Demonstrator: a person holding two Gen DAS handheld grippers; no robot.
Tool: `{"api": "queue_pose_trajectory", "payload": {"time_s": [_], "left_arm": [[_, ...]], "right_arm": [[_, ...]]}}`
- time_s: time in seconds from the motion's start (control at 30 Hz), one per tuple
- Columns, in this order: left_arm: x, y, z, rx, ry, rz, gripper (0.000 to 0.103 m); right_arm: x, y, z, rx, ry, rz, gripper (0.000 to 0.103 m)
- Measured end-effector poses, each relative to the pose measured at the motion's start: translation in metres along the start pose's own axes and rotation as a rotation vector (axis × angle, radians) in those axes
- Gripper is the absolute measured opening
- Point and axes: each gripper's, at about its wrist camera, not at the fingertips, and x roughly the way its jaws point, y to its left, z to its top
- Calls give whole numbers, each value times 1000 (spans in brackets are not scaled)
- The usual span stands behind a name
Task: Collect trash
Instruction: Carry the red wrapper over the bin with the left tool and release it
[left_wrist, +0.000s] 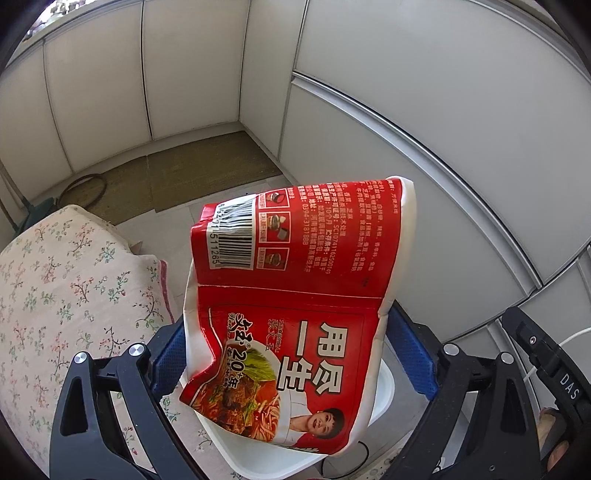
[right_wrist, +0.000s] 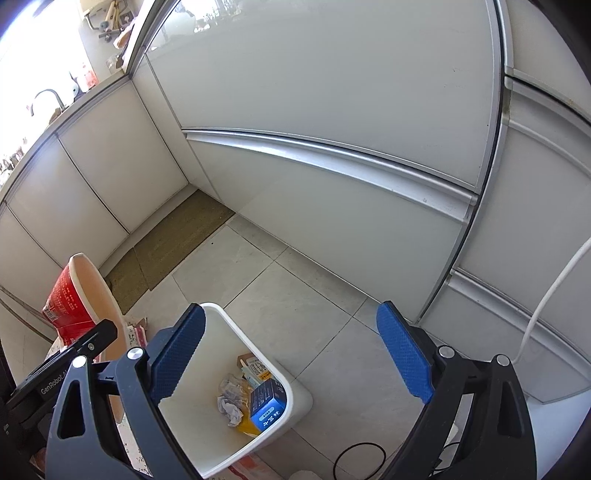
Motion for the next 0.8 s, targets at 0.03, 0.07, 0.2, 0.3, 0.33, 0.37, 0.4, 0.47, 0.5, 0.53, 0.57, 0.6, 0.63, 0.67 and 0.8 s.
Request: {"api": "queue_pose_trajectory", "payload": {"time_s": [0.03,0.07,0.2,0.3,0.33,0.37,0.4,0.47,0.5,0.53,0.57,0.6,0.63,0.67,0.8], "left_arm": [[-2,0,-1,-4,1,-2,93],[-3,1,-1,-9,2,0,94],[-9,8,-3,-19,8,4,96],[-24,12,-8,-24,-6,19,96],[-29,14,-10,-24,-12,27,96],[-36,16,-12,-22,-20,37,96],[-44,19,-16,-21,-32,49,96],[-63,25,-23,-18,-63,77,96],[-73,29,-28,-17,-79,93,96],[-81,32,-32,-14,-93,106,96],[-91,36,-37,-10,-107,122,96],[-99,38,-41,-6,-116,133,96],[-108,42,-48,-5,-125,146,96],[-115,46,-54,-8,-132,156,96],[-146,64,-81,-33,-167,192,96]], "right_arm": [[-1,1,-1,-2,0,2,91],[-3,2,-1,-4,-1,4,91],[-11,8,-6,-13,-7,18,96],[-18,16,-11,-33,-2,46,96],[-21,20,-15,-46,-2,53,96],[-24,24,-18,-56,-3,59,96],[-27,28,-21,-64,-4,66,96],[-36,37,-28,-79,-9,90,96],[-41,42,-33,-90,-12,105,96],[-47,48,-38,-102,-17,117,96],[-53,53,-43,-115,-22,128,96],[-58,58,-49,-129,-24,139,96],[-64,65,-56,-146,-24,154,96],[-70,70,-62,-164,-24,165,96],[-97,87,-92,-228,-49,182,96]]}}
